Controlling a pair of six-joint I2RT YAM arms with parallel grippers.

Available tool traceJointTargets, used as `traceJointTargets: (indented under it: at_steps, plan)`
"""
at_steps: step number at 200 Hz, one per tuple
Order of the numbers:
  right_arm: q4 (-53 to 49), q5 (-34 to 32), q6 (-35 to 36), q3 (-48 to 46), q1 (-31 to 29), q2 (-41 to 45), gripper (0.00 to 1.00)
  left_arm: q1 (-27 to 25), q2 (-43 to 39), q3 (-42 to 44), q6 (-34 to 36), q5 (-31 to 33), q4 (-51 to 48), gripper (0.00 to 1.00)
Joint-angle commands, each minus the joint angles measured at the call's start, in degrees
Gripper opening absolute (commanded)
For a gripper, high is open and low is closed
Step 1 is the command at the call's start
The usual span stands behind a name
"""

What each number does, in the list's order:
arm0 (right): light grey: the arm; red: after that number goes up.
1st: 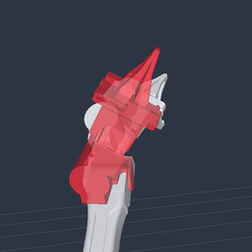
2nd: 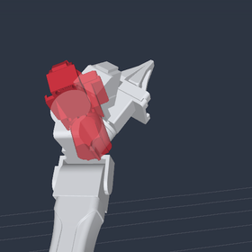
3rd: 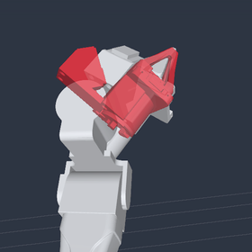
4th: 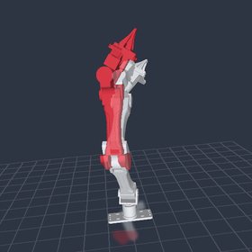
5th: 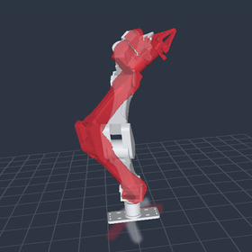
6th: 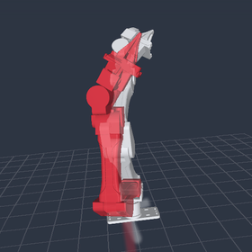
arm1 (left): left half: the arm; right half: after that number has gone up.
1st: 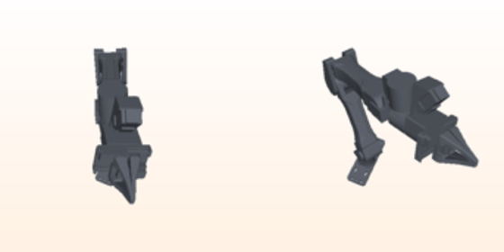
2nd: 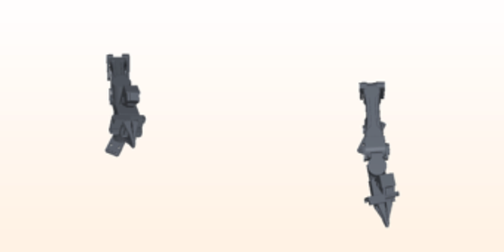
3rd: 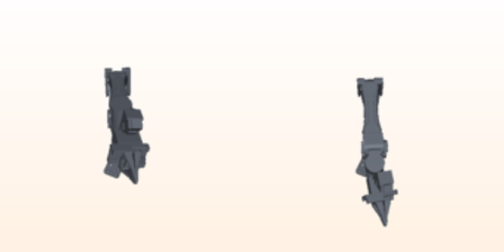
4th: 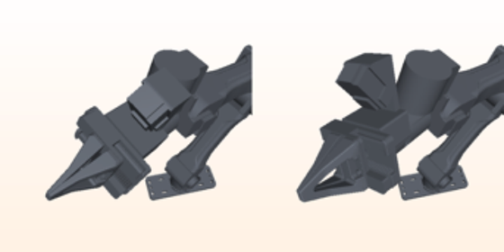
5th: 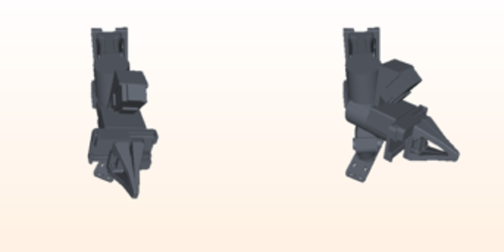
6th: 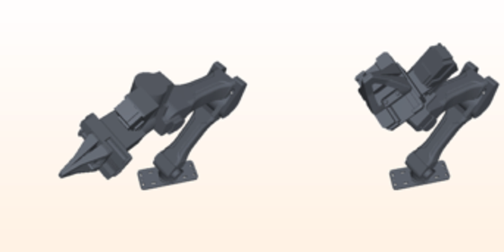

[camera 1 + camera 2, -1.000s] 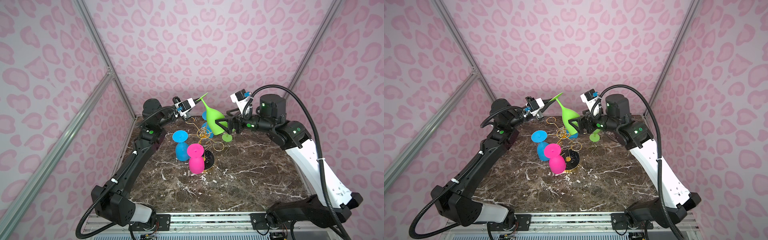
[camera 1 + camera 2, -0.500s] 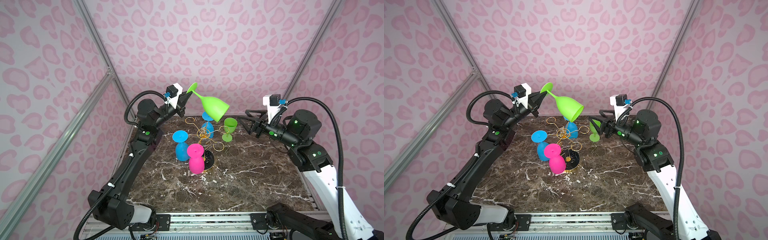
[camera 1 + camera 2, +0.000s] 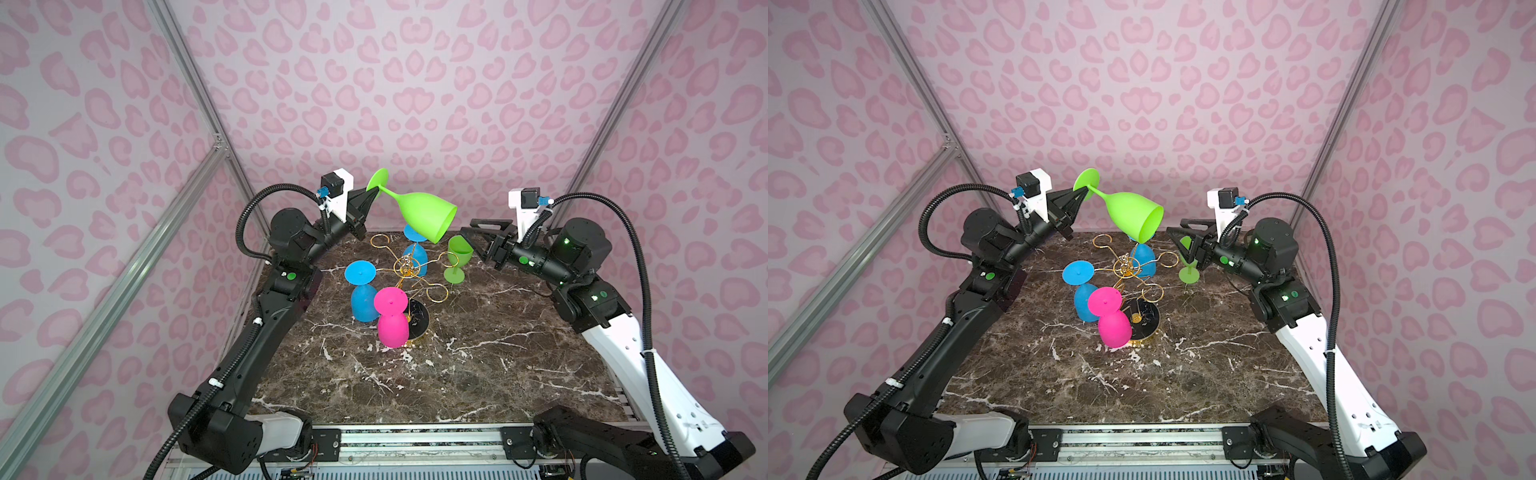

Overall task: Take the wine glass off the wine glass rack
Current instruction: 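Reach the right gripper back to the lime-green glass bowl held by the left gripper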

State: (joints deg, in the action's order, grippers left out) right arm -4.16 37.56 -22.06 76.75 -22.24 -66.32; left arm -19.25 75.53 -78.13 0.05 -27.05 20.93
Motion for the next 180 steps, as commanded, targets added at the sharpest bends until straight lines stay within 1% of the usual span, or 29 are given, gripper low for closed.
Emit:
traceJointTargets:
  at_steps: [1,46,61,64,72,91,118,148,158,167,180]
  plan:
    - [3.63,0.10,-1.20,1.52,-0.80,-2.06,0.55,-0.09,-0.78,0.26,-0.85,-1.05,2.01,0.03]
    - [3.27,-0.89,-0.37,6.92,-3.46,-8.00,0.51,-0.08,-1.38,0.52,-1.61,-1.25,2.01,0.03]
    - [3.12,-1.43,-0.43,7.89,-4.13,-9.98,0.47,-0.09,-1.62,0.61,-2.40,-1.72,2.17,0.03]
    - [3.10,-1.44,-0.31,9.66,-4.18,-10.33,0.46,-0.09,-1.61,0.61,-2.54,-1.84,2.18,0.03]
    - [2.89,-1.59,0.04,10.72,-4.68,-11.18,0.44,-0.09,-1.74,0.52,-2.73,-2.40,2.14,0.03]
    - [2.80,-1.70,0.48,12.33,-5.48,-12.91,0.36,-0.09,-1.95,0.52,-3.19,-2.58,1.97,0.03]
    - [2.96,-1.36,0.61,13.64,-6.32,-14.25,0.22,-0.09,-2.07,0.70,-3.53,-2.48,1.92,0.03]
    - [2.76,-1.44,0.59,13.99,-6.77,-14.29,0.00,-0.13,-1.85,0.70,-4.01,-2.19,1.62,0.03]
    - [2.60,-1.53,0.61,14.42,-6.80,-14.40,0.00,-0.09,-1.63,0.70,-4.10,-1.61,1.49,0.04]
    - [2.27,-1.70,0.54,15.05,-6.86,-14.57,0.00,-0.09,-1.52,0.70,-4.16,-0.88,1.42,0.07]
    - [1.43,-2.40,0.74,16.06,-6.90,-14.51,0.00,-0.09,-1.59,0.70,-4.02,0.33,1.40,0.18]
